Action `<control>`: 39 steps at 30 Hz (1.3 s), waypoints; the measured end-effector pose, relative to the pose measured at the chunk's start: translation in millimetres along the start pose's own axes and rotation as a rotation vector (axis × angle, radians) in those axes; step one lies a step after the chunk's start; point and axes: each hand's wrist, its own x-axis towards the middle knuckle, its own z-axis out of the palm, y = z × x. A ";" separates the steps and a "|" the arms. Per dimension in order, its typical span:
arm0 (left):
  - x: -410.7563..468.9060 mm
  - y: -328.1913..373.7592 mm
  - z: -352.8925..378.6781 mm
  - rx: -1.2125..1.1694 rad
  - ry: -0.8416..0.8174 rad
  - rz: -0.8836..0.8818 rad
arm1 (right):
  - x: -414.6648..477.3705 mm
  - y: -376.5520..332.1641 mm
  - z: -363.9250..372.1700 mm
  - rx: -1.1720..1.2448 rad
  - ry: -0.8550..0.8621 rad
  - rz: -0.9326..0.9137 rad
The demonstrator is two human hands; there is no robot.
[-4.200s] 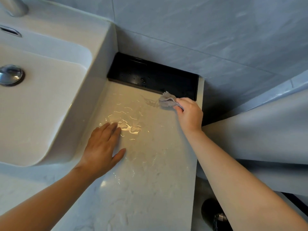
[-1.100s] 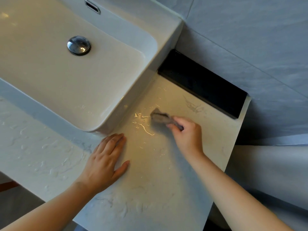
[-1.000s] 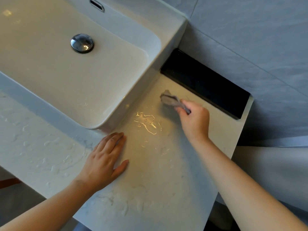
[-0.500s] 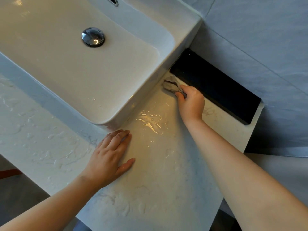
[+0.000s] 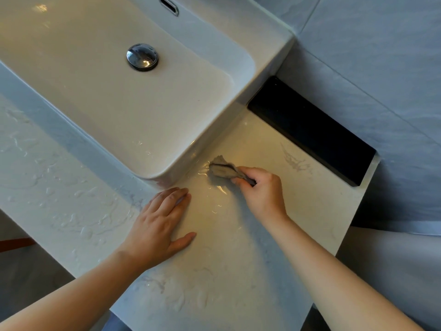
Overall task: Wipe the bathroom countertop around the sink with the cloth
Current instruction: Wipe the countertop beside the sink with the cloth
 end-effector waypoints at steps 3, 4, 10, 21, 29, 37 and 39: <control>0.0 -0.7 1.1 -0.003 0.003 0.003 | 27.5 -5.1 -20.0 -0.086 0.161 -0.047; 0.1 -0.9 1.3 -0.004 0.005 0.005 | 41.5 -3.8 -23.9 -0.123 0.207 -0.045; 0.9 -0.4 1.6 0.010 0.028 0.016 | 107.6 21.1 -1.8 -0.226 0.263 -0.022; -0.9 -0.6 0.2 0.011 0.002 0.020 | 83.4 10.8 22.6 -0.295 0.270 -0.078; -7.3 -5.9 -8.1 -0.013 -0.034 0.048 | 46.7 -4.4 38.9 -0.270 0.223 -0.153; -39.8 -23.1 -20.5 -0.001 -0.018 -0.015 | -1.6 -15.5 57.4 -0.211 0.127 -0.197; -45.9 -30.0 -22.0 0.028 -0.028 -0.031 | -13.8 -19.6 61.6 -0.210 0.077 -0.220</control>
